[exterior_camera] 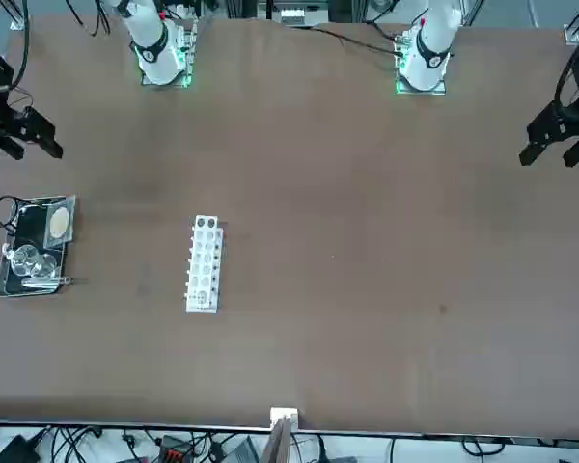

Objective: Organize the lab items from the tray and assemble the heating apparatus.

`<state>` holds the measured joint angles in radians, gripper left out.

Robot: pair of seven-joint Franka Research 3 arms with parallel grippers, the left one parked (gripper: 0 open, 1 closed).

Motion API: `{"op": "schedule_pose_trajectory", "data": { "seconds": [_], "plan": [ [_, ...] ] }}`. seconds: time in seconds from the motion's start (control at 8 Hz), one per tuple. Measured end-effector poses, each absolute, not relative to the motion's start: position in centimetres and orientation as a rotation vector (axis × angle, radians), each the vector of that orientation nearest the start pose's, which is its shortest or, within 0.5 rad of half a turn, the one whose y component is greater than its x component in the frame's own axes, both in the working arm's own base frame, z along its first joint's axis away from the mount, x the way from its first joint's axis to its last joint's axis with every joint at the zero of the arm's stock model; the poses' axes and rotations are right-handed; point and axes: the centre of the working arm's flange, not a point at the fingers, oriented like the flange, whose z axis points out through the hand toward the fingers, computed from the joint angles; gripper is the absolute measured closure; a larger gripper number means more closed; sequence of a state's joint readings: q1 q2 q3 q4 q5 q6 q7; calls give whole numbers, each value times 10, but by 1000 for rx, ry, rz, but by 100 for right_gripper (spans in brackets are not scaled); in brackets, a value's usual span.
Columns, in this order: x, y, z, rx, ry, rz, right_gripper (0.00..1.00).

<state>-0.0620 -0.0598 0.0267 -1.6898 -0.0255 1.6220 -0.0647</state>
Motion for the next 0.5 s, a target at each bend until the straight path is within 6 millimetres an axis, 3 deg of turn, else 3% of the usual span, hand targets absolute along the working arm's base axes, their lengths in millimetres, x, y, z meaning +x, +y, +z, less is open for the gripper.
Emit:
{"op": "schedule_pose_trajectory", "data": {
  "seconds": [0.5],
  "plan": [
    [540,-19,612,-3165,-63,-10,0]
  ]
}}
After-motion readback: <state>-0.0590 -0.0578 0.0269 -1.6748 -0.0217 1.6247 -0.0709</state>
